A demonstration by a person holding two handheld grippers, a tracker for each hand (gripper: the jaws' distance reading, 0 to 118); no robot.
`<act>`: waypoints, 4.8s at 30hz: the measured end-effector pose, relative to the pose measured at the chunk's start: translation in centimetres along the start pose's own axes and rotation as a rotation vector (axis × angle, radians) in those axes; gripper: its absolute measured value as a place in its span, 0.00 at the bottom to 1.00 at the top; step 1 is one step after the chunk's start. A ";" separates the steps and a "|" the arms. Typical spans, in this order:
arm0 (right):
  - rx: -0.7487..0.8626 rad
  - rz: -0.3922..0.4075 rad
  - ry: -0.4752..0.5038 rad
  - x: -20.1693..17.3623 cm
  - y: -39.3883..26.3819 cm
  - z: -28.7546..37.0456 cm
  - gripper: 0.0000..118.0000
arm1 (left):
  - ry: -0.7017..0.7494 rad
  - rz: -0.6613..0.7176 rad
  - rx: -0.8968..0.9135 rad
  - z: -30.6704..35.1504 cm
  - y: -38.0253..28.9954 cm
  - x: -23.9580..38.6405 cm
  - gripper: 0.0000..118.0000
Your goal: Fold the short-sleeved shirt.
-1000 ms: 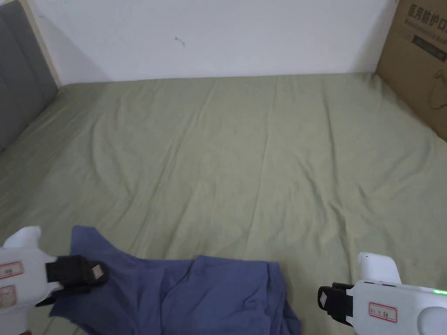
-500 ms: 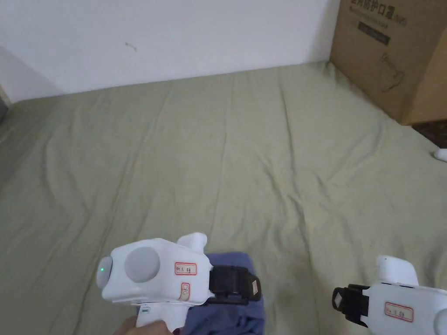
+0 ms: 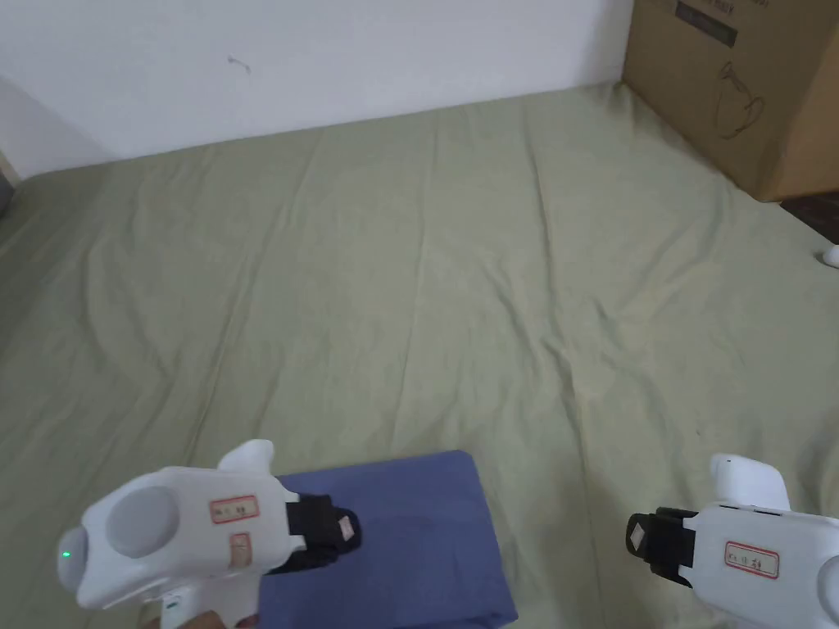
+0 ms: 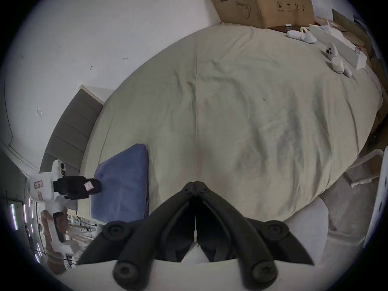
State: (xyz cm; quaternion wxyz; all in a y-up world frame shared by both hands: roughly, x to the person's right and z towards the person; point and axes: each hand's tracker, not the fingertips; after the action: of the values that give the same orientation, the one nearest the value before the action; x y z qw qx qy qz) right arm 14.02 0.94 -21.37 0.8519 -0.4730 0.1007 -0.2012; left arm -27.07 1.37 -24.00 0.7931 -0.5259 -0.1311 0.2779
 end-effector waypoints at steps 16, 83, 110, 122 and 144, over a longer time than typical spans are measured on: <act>0.000 -0.012 0.002 0.7 -0.3 0.7 0.00 | 0.038 -0.231 -0.145 -9.3 -3.2 9.7 0.00; -0.191 0.309 0.145 -16.3 2.2 -8.6 0.00 | -0.110 0.061 0.006 5.9 5.0 -16.5 0.16; -0.243 0.312 0.135 -17.4 1.1 -10.6 0.00 | 0.902 -0.073 0.215 21.6 9.0 -22.6 0.00; -0.136 0.262 0.180 -14.2 1.3 -5.6 0.00 | 0.525 -0.181 0.421 15.3 2.2 -4.4 0.00; 0.796 0.516 -0.108 -19.5 5.9 11.6 0.00 | 0.595 -0.440 1.011 17.2 -3.6 16.4 0.00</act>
State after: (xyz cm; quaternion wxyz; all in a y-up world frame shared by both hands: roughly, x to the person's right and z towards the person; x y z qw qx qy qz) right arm 2.10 21.13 -20.55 0.9930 -0.0793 0.0856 0.0190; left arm -21.31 22.95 -15.03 0.9850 -0.1014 0.1377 -0.0225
